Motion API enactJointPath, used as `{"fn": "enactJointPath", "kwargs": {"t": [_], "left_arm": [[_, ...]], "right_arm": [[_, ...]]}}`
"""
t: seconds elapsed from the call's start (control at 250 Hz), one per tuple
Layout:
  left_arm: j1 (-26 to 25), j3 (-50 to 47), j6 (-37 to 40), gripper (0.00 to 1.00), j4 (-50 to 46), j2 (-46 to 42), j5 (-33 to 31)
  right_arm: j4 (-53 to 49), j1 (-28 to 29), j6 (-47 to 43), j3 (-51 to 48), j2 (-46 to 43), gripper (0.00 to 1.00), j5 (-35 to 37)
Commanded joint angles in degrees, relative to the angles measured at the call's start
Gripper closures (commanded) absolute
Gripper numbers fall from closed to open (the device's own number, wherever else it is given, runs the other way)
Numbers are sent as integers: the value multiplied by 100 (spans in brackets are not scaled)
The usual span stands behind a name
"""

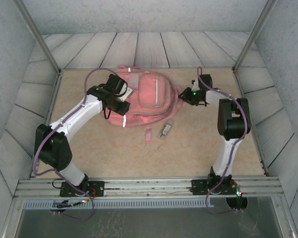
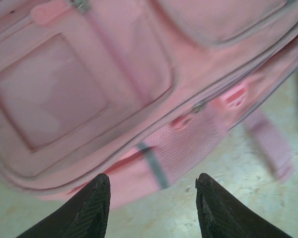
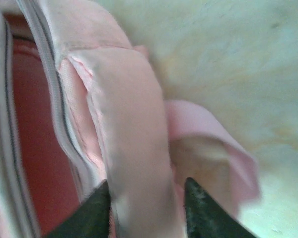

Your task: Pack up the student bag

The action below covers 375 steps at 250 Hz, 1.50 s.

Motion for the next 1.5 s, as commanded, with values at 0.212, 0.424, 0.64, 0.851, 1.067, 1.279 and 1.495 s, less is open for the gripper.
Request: {"fn": "enactJointPath", "kwargs": {"t": [0.212,0.424,0.64,0.851,1.067,1.279,1.495], "left_arm": [[-356,-317,1588,44,426,693,-1635],[-725,-972,2595,41,1445,614,-1913],[-740,-1244,2882,43,2261,879,-2505],[-727,-1116,2900,66,2549,1264,-2669],[-726,-998,2751,87,2429,1405,-2456],[-737,-779,2273,100,2029,1174,-2015],[-740,-490,1613,100,1498,917,-1052]], "right_arm": [[-873,15,-689,-1594,-1928,46,66],[-782,83,-673,-2324,-2785,46,-207],[-588,206,-574,-2565,-2933,47,-341],[-448,380,-453,-2666,-2950,49,-345],[-390,486,-352,-2712,-3070,50,-336],[-65,927,-481,-2732,-3298,51,-592],[762,1873,-420,-2777,-3188,57,-290]]}}
